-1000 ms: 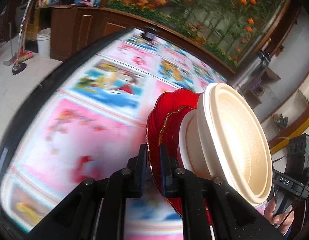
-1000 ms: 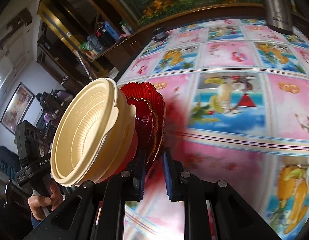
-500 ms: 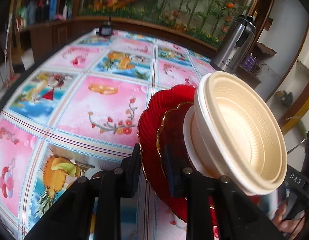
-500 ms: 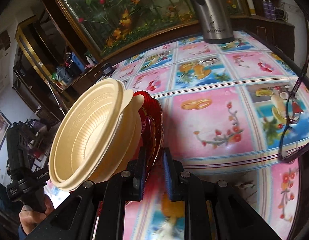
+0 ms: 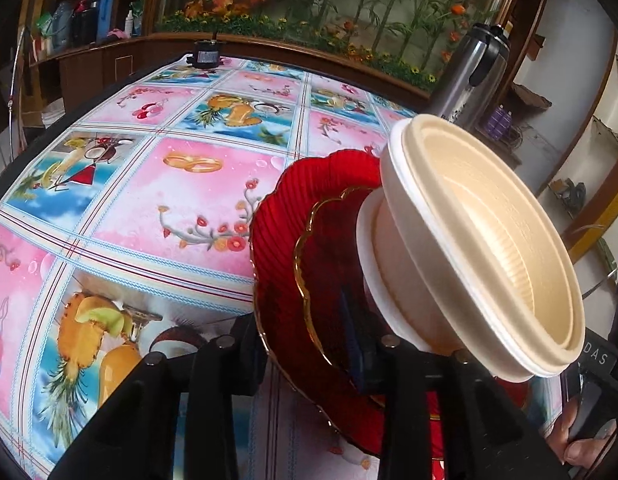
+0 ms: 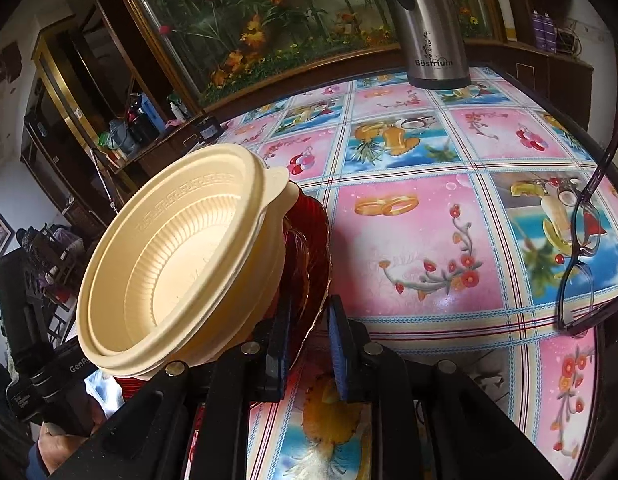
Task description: Organize plates and bowls
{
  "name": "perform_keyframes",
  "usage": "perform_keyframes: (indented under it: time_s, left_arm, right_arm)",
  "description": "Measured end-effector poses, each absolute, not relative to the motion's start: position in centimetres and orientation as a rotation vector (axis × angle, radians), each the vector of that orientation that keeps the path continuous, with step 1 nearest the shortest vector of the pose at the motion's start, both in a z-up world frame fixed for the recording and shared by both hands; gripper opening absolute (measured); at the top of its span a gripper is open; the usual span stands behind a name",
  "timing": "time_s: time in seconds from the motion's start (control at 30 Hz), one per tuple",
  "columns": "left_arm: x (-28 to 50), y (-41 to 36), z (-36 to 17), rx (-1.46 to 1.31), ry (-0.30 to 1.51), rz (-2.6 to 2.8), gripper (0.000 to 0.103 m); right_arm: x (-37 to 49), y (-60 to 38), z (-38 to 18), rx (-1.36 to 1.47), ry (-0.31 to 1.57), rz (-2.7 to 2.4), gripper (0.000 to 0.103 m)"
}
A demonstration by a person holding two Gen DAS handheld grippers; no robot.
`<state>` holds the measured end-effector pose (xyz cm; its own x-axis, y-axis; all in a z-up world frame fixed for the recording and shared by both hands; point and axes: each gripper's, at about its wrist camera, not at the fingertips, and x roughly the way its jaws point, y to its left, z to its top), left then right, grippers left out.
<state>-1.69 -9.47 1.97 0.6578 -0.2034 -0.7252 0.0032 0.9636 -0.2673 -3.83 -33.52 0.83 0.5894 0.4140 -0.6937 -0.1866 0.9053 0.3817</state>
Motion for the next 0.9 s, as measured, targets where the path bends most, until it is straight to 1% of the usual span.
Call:
perform_keyframes:
  time_s: [0.07, 0.1, 0.17, 0.2, 0.27, 0.3, 0.33, 0.4, 0.43, 0.47, 0.6, 0.7, 0.73, 0.77, 0.9]
  left_arm:
    - [-1.7, -9.4, 2.0, -0.258, 0.845, -0.114, 0.043]
    - [-1.8, -9.3, 1.9, -0.261, 0.850, -0.111, 0.049]
    - [-2.0, -9.1, 2.1, -0.268, 0.851, -0.107, 0.054]
    - [-2.2, -9.0, 2.1, -0.262, 0.855, -0.110, 0.061]
    - [-3.0, -8.8, 2.3, -0.250, 0.860, -0.111, 0.064]
    - [-3.3, -8.7, 2.3, -0.250, 0.861, -0.110, 0.070]
    - [-3.8, -8.4, 2.4, -0.257, 0.872, -0.119, 0.078]
    - [-4.5, -7.8, 2.8, -0.279, 0.868, -0.127, 0.079]
    - [-5.2, -7.4, 3.0, -0.285, 0.855, -0.118, 0.080]
    - [-5.5, -7.2, 3.1, -0.286, 0.853, -0.116, 0.081]
    - [-7.6, -6.0, 3.4, -0.349, 0.837, -0.123, 0.082]
    - [-9.7, -5.9, 3.7, -0.334, 0.786, -0.105, 0.085]
    - [-10.5, -6.0, 3.7, -0.320, 0.767, -0.100, 0.089]
    - [-10.9, -6.2, 3.6, -0.310, 0.759, -0.101, 0.090]
    - [-12.7, -6.7, 3.5, -0.280, 0.733, -0.125, 0.092]
  right_arm:
    - [-3.8, -33.4, 0.9, 0.272, 0.877, 0.352, 0.021]
    - [-3.8, -33.5, 0.9, 0.275, 0.876, 0.354, 0.022]
    - [-3.9, -33.4, 1.0, 0.267, 0.869, 0.352, 0.024]
    - [-4.0, -33.4, 0.9, 0.261, 0.872, 0.352, 0.026]
    - [-4.4, -33.7, 0.8, 0.281, 0.877, 0.357, 0.034]
    - [-4.8, -34.1, 0.8, 0.298, 0.871, 0.358, 0.036]
    - [-5.3, -34.4, 0.8, 0.305, 0.864, 0.353, 0.041]
    - [-6.6, -35.2, 1.1, 0.310, 0.835, 0.330, 0.046]
    - [-7.3, -35.5, 1.2, 0.314, 0.824, 0.322, 0.053]
    - [-8.0, -35.9, 1.3, 0.320, 0.813, 0.313, 0.058]
    - [-10.1, -37.0, 1.2, 0.330, 0.793, 0.280, 0.062]
    - [-11.6, -37.3, 1.9, 0.309, 0.742, 0.242, 0.062]
    - [-12.0, -37.3, 2.2, 0.289, 0.721, 0.226, 0.068]
    - [-12.4, -37.1, 2.4, 0.274, 0.704, 0.222, 0.077]
    - [-13.5, -37.1, 3.1, 0.253, 0.642, 0.209, 0.083]
